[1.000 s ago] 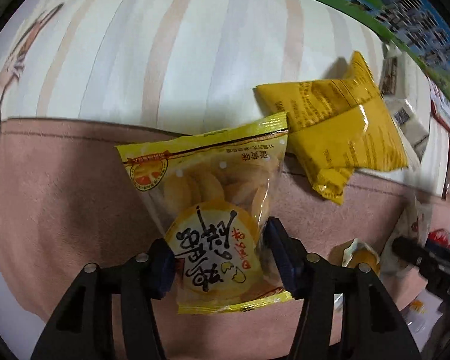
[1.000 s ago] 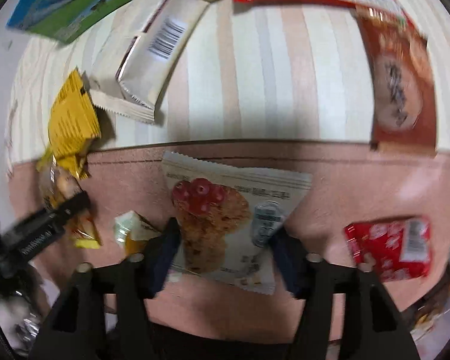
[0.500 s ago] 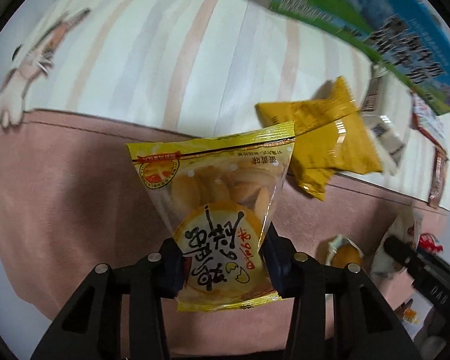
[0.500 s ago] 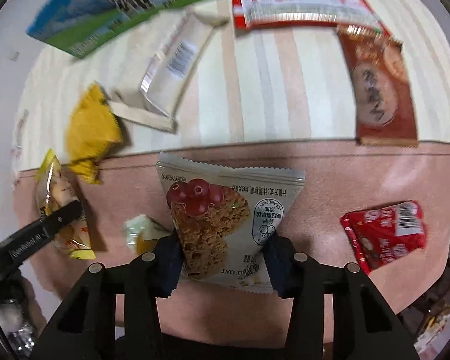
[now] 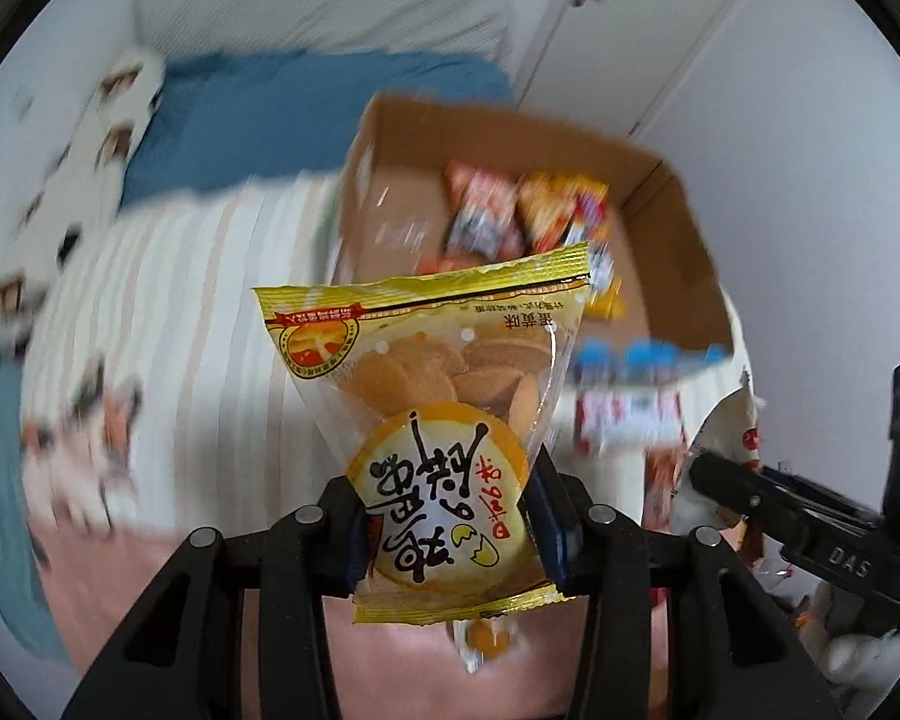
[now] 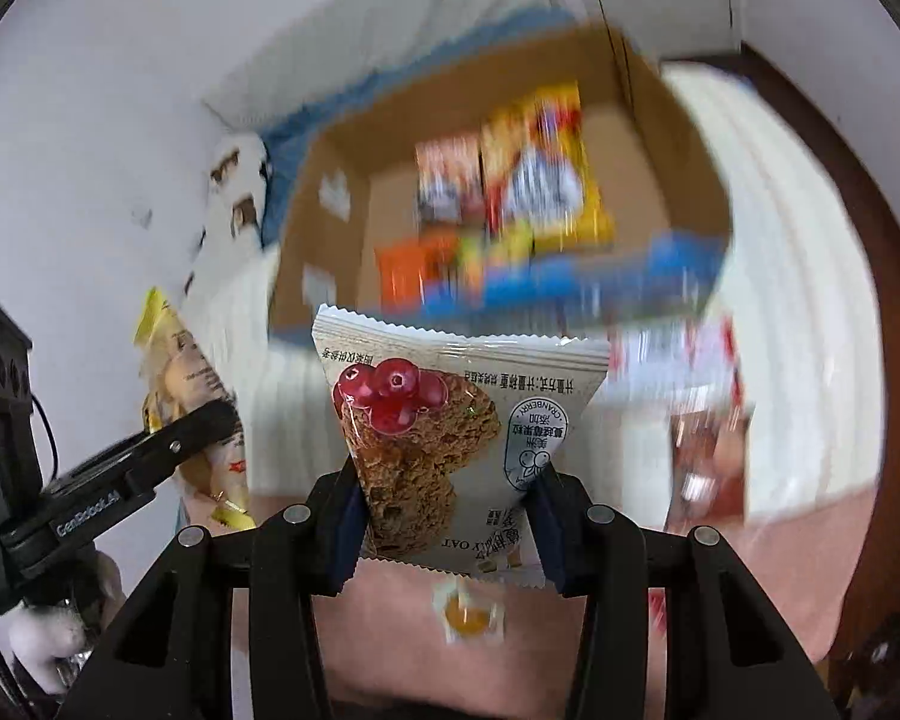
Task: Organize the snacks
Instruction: 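Place both packets into the box and open both tools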
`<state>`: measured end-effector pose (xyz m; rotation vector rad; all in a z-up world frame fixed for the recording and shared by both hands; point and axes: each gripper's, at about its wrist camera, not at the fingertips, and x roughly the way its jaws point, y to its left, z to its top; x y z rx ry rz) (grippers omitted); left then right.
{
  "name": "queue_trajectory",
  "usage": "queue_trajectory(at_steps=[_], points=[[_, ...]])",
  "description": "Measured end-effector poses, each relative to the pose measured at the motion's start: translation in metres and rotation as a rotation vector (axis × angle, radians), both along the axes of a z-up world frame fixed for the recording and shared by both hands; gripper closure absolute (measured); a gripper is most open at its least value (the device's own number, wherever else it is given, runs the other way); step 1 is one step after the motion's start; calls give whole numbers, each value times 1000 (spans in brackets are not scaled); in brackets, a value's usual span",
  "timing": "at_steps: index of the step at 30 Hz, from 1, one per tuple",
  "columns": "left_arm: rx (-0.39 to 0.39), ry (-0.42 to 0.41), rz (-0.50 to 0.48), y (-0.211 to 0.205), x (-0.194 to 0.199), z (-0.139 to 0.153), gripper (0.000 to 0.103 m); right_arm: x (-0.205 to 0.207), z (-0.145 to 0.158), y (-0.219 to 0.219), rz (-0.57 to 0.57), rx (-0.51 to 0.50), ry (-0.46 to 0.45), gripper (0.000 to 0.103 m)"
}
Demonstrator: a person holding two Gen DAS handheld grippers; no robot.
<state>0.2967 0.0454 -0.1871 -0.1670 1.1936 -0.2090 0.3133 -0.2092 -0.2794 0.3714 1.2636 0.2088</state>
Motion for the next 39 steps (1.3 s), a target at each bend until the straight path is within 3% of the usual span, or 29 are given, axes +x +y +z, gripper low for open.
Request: queue_trajectory(at_steps=[4, 8, 12, 20, 27, 30, 31, 32, 33, 34, 37, 39], points=[[46, 24, -17, -12, 73, 5, 62, 76, 24, -14, -13, -62, -31, 53], [111, 90, -40, -21, 135, -10, 62, 140, 15, -31, -28, -132, 7, 53], [147, 210, -72, -31, 192, -49, 62, 186, -16, -41, -31, -196, 111, 53], [206, 361, -116, -47, 247, -111, 62, 206, -87, -51, 18, -297, 281, 53], [242, 406, -130, -46, 258, -135, 61, 202, -102, -51, 60, -336, 327, 53], [210, 425, -125, -43, 263, -141, 60, 203, -103, -50, 75, -361, 339, 50], [193, 428, -119, -43, 264, -141, 56, 203, -105, -49, 79, -360, 347, 46], [167, 428, -114, -42, 264, -141, 50, 204, -105, -49, 81, -355, 354, 34], [155, 434, -113, -38, 269, -146, 47, 204, -105, -48, 81, -352, 357, 15], [141, 440, -116, -38, 270, -147, 40, 204, -102, -45, 81, -349, 357, 8], [134, 432, -121, -40, 269, -147, 29, 203, -102, -43, 77, -341, 358, 6], [147, 418, -120, -43, 267, -144, 15, 201, -102, -42, 75, -346, 353, 6]])
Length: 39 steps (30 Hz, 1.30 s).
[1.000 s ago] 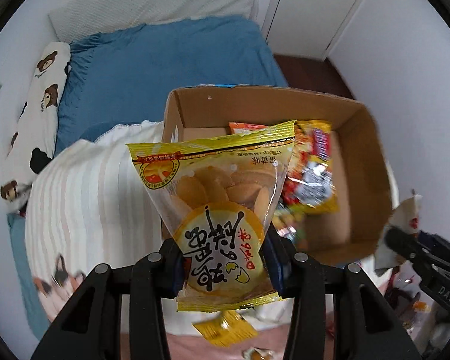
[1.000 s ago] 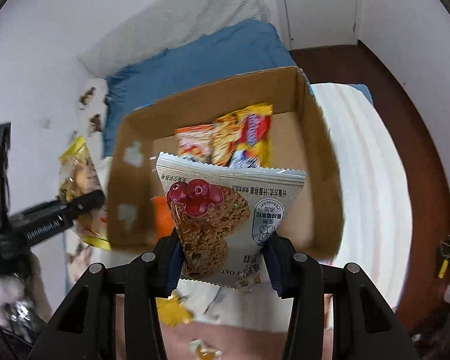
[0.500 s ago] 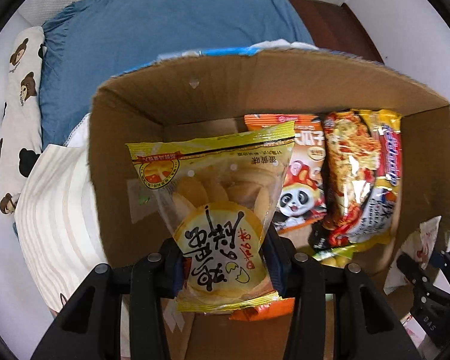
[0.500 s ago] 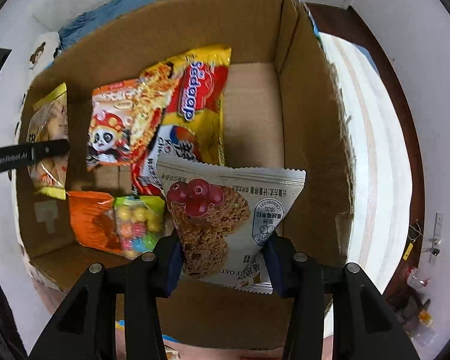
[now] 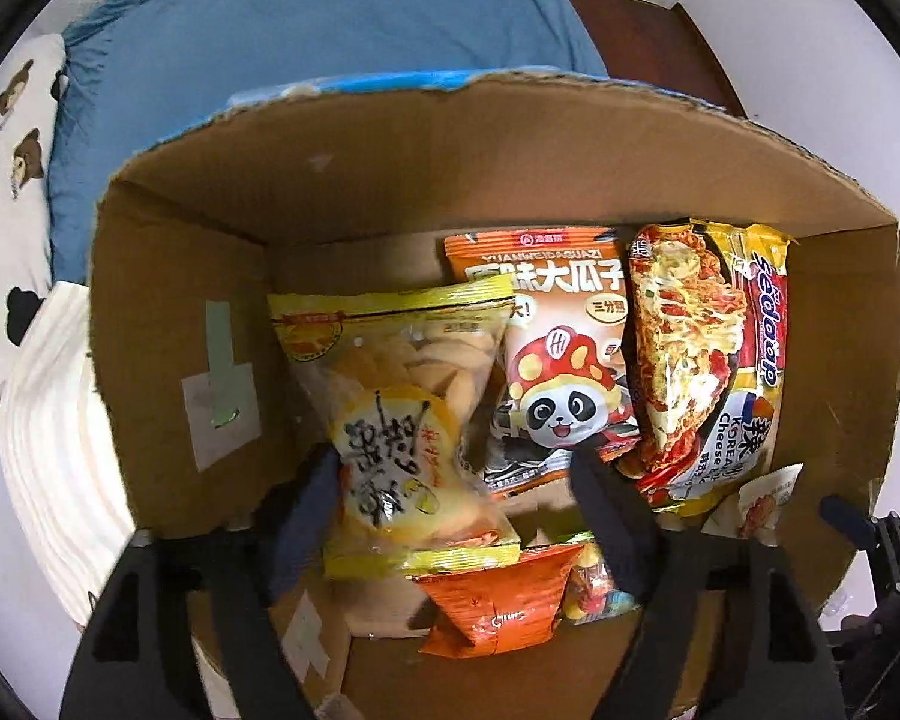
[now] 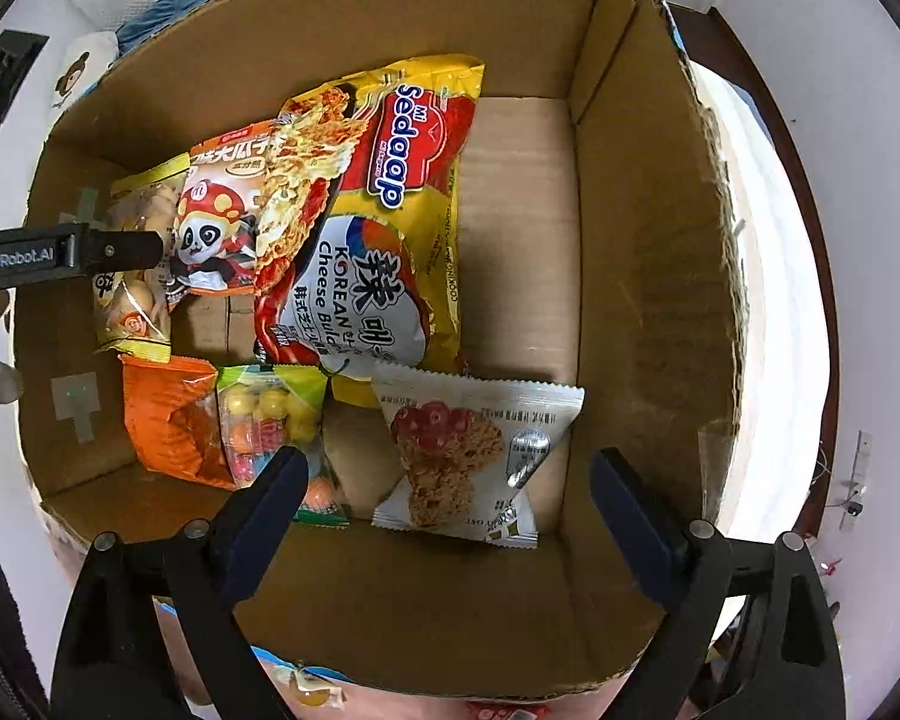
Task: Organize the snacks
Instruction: 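Place both packets into the box and open both tools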
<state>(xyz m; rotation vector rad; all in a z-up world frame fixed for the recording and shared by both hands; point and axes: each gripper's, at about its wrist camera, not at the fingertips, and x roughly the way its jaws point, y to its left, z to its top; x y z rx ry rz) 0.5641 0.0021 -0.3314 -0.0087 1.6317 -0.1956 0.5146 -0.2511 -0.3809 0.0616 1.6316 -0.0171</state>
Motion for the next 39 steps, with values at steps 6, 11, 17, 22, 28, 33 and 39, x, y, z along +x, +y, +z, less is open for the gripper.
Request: queue_trajectory(at_steps=[6, 11, 17, 22, 28, 33, 39], points=[[-4, -44, 27, 2, -12, 15, 10, -10, 6, -4, -44, 35, -40, 5], [-20, -159, 45, -1, -38, 46, 10, -18, 18, -9, -57, 36, -93, 4], [-36, -291, 60, 1, -89, 84, 10, -32, 39, 0, -62, 18, -207, 4], [-49, -381, 79, 6, -122, 112, 10, -50, 68, 5, -45, 3, -284, 4], [-25, -488, 85, 6, -149, 143, 10, -72, 96, 15, -28, 7, -358, 4], [-5, -560, 82, 10, -178, 165, 10, -93, 121, 20, -23, 21, -422, 4], [-9, -618, 74, 11, -210, 185, 10, -117, 147, 26, -15, 41, -486, 4]])
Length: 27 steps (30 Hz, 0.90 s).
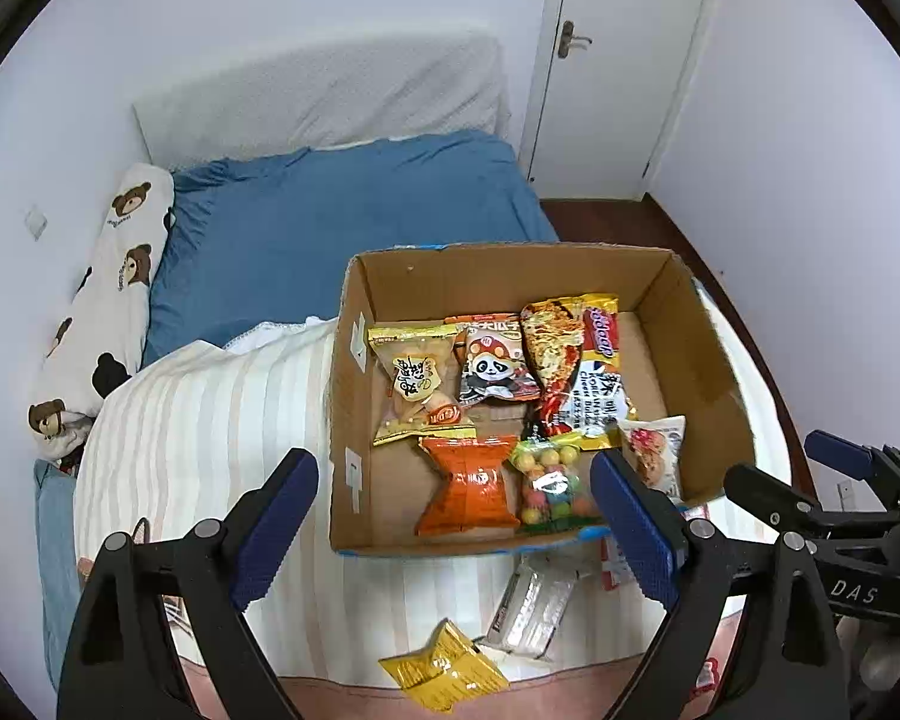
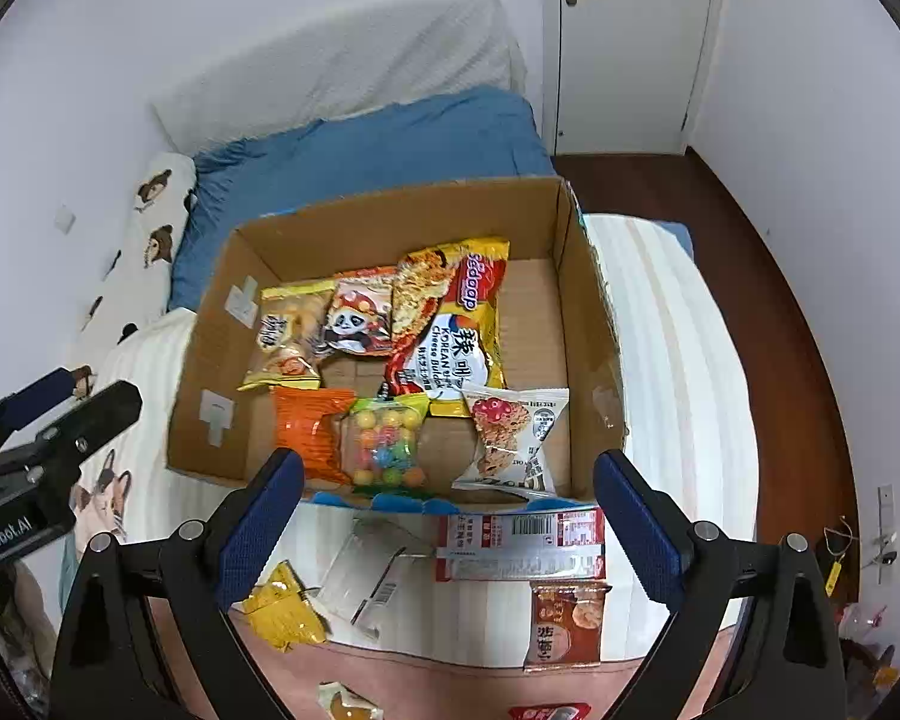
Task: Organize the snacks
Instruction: 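Place both packets into the box and open both tools, then grasp the yellow chip bag with left tool while right tool grasps the white wafer packet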
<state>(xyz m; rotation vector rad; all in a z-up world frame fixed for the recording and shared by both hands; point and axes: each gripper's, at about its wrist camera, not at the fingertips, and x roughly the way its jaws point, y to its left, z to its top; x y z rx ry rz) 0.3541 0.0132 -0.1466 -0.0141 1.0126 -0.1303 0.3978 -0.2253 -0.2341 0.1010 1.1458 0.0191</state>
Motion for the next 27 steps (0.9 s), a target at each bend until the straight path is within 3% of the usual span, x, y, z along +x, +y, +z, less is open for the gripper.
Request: queue_trajectory(at_steps=[8, 13, 16, 18, 23, 27], points=[[-6, -43, 0, 4, -34, 16, 10, -34, 22, 6, 16, 46, -49, 4], [20, -30, 4, 8, -59, 1, 10, -55, 7, 1, -5, 106, -14, 4], [80, 19, -16, 7, -77, -33, 10, -67, -22, -5, -38, 169, 61, 4], [144, 98, -70, 1, -85, -67, 10, -77, -47, -9, -65, 205, 114, 4], [321, 320, -288, -24, -98, -169, 10, -97, -103, -12, -101, 228, 229, 4], [399, 360, -370, -39, -95, -212, 12, -101, -137, -9, -91, 249, 286, 4]])
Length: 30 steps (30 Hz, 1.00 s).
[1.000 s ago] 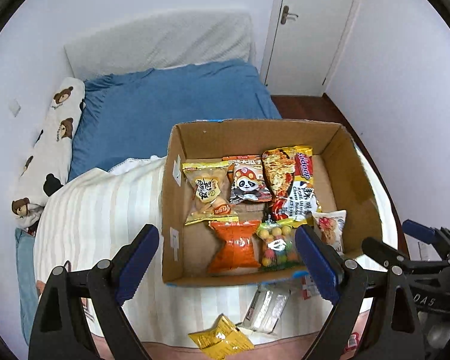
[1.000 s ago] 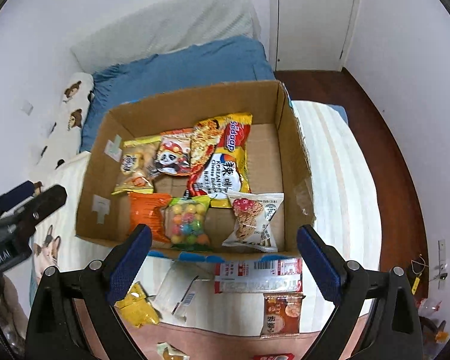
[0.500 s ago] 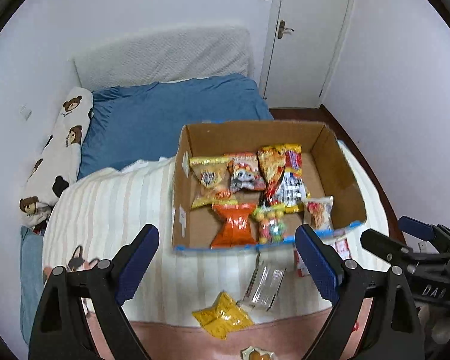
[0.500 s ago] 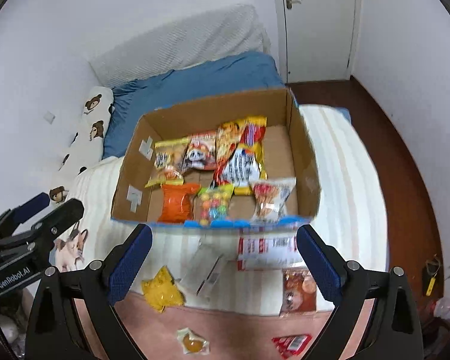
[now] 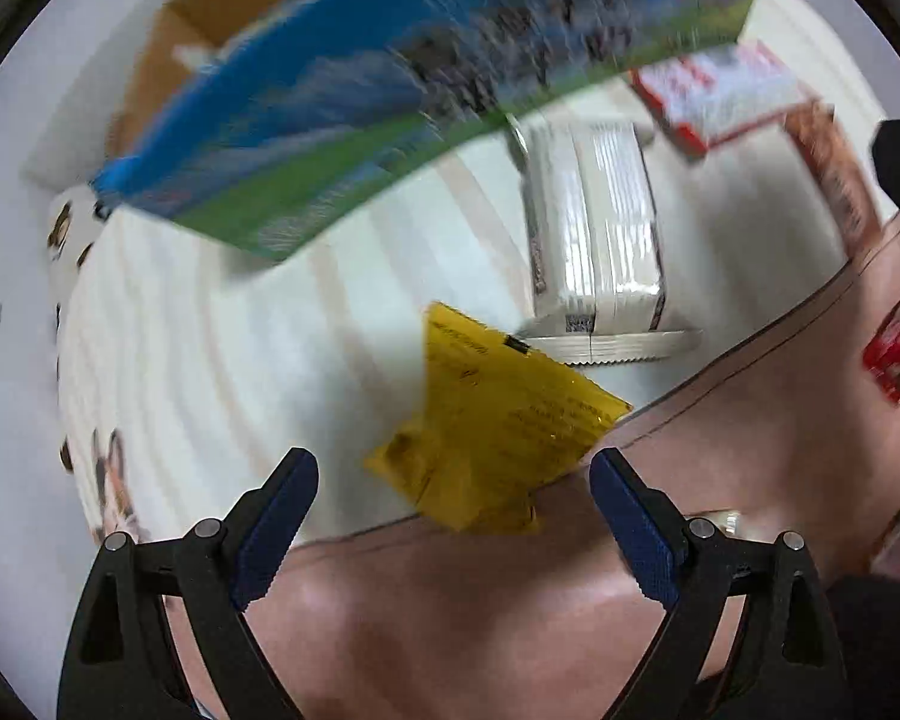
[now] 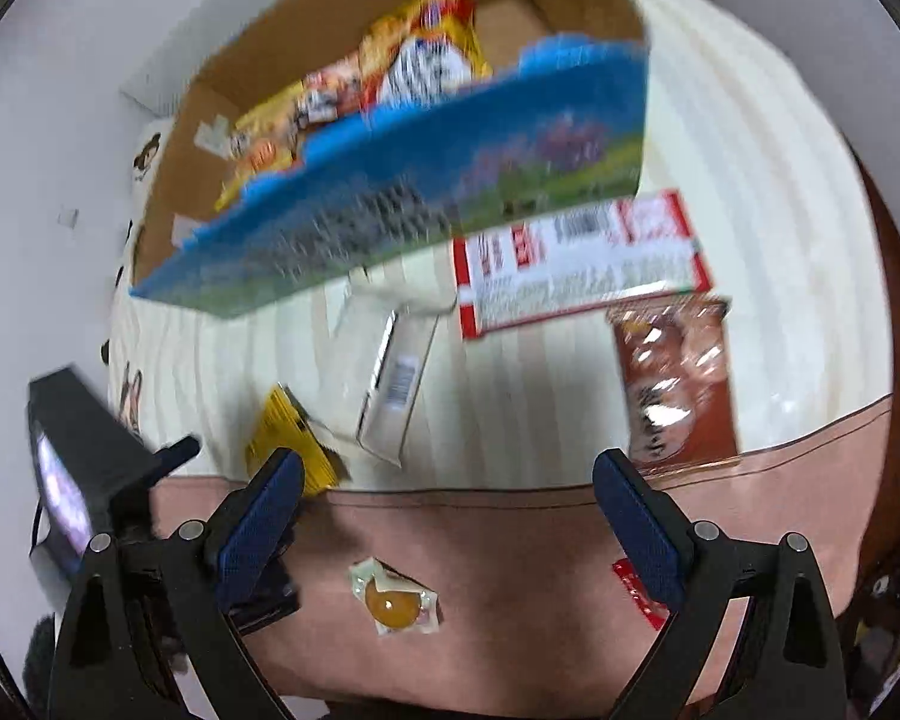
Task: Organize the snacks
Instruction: 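Grasp the yellow chip bag with left tool while right tool grasps the white wafer packet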
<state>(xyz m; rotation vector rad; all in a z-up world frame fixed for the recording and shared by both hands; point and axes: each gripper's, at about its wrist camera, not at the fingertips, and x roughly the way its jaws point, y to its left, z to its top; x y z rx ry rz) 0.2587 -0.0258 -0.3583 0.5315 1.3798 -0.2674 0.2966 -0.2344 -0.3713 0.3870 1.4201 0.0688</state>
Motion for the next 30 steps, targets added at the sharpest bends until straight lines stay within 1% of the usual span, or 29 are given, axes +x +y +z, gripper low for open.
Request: queue_trajectory(at_steps=[1, 2, 4, 6, 8, 10, 11, 13, 15, 16, 17, 18, 19, 20, 21, 23, 27, 30], points=[[-9, 3, 2, -1, 4, -4, 18, 0, -7, 1, 4, 0, 8, 4], [-37, 19, 22, 0, 9, -8, 28, 0, -12, 2, 5, 2, 16, 4], [-110, 63, 115, 10, 20, -11, 43, 2, -21, 4, 3, 3, 29, 4], [-188, 97, 224, 27, 28, -12, 43, 5, -26, 8, 5, 6, 27, 4], [-233, 109, 332, 47, 32, -11, 43, 12, -34, 16, 5, 8, 31, 4], [-286, 118, 457, 71, 33, -13, 43, 22, -42, 26, -4, 19, 41, 5], [-321, 128, 539, 86, 32, -16, 43, 28, -49, 32, -12, 27, 50, 6], [-384, 157, 637, 105, 31, -22, 43, 39, -62, 45, -22, 33, 69, 8], [-414, 176, 694, 116, 28, -27, 43, 51, -76, 61, -32, 23, 87, 12], [-422, 179, 705, 119, 27, -29, 42, 56, -81, 67, -34, 20, 94, 13], [-427, 181, 710, 120, 25, -31, 41, 62, -87, 73, -34, 11, 103, 18], [-431, 181, 709, 120, 25, -32, 41, 64, -94, 81, -29, -16, 119, 25], [-433, 182, 704, 120, 24, -32, 41, 63, -97, 84, -17, -42, 123, 28], [-433, 185, 698, 120, 24, -33, 41, 62, -98, 89, 4, -74, 118, 37], [-433, 187, 692, 120, 22, -34, 41, 59, -98, 90, 26, -90, 110, 39], [-432, 192, 675, 116, 22, -35, 41, 52, -98, 88, 69, -83, 112, 40], [-425, 213, 639, 109, 29, -41, 41, 24, -101, 80, 177, -86, 174, 40], [-414, 229, 610, 98, 29, -45, 41, 2, -101, 74, 227, -99, 210, 40]])
